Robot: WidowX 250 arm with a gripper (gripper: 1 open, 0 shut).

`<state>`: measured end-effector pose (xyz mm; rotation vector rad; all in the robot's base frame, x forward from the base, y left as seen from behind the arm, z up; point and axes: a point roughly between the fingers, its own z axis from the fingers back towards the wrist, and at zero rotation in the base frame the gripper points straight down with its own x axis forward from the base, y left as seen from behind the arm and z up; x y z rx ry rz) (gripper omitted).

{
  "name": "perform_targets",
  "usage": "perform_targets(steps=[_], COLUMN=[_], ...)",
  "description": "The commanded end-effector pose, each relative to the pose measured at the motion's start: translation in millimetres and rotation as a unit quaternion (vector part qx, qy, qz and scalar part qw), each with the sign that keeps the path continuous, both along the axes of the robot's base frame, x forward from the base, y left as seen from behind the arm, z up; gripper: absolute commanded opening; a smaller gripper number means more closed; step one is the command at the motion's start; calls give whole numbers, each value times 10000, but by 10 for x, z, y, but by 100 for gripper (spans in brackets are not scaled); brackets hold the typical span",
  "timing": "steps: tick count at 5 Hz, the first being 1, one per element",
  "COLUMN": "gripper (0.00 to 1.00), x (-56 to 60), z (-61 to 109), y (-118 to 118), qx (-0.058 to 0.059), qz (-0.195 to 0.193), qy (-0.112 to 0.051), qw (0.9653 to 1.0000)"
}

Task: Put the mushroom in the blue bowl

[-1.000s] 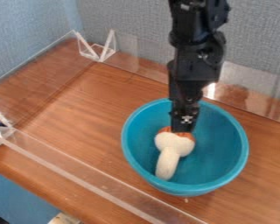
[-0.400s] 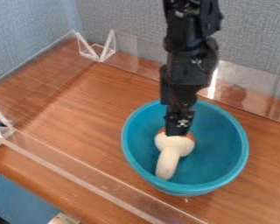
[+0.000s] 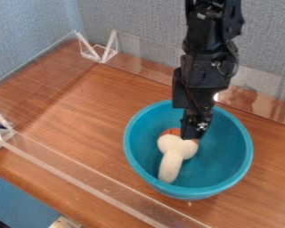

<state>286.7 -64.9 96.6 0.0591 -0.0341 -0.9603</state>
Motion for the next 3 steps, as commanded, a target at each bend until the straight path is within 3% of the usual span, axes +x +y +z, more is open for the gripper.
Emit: perform_targets(steps=[1, 2, 3], gripper=[100, 100, 100], x=[62, 24, 2], z=[170, 184, 154], y=[-23, -16, -48], qx=[-68, -78, -80], qz=[-190, -341, -226], qy=[-272, -261, -252], qw=[9994, 9990, 9994])
